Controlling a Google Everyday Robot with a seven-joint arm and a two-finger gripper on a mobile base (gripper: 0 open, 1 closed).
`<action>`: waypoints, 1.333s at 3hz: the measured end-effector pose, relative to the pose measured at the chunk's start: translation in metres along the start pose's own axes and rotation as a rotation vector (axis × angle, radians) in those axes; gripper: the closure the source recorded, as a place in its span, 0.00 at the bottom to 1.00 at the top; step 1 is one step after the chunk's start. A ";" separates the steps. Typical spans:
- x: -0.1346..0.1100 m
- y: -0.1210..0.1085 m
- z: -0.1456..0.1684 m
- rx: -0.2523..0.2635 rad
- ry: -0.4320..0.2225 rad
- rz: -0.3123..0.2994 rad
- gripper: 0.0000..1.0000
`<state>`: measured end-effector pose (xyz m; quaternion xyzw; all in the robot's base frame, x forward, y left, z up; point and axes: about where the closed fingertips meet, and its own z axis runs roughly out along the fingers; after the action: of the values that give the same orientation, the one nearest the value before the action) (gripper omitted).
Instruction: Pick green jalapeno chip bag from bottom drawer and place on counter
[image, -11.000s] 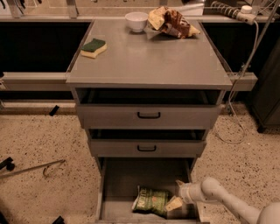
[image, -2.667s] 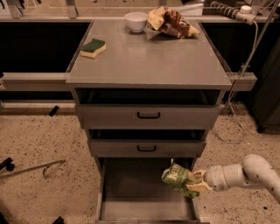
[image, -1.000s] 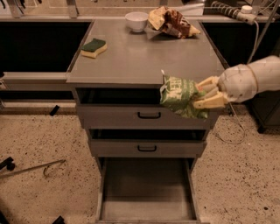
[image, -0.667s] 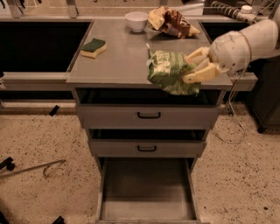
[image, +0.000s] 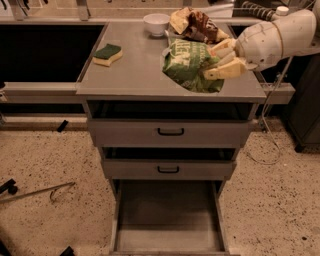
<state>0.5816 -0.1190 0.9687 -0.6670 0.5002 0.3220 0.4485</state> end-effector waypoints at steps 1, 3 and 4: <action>0.008 -0.022 -0.001 0.028 0.022 -0.020 1.00; 0.034 -0.106 -0.047 0.286 0.181 0.046 1.00; 0.074 -0.120 -0.062 0.343 0.234 0.149 1.00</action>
Offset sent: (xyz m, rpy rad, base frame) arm 0.1440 -0.0665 0.0395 -0.1150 -0.1102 -0.3636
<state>0.7165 -0.1929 0.9610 -0.5748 0.6444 0.1849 0.4692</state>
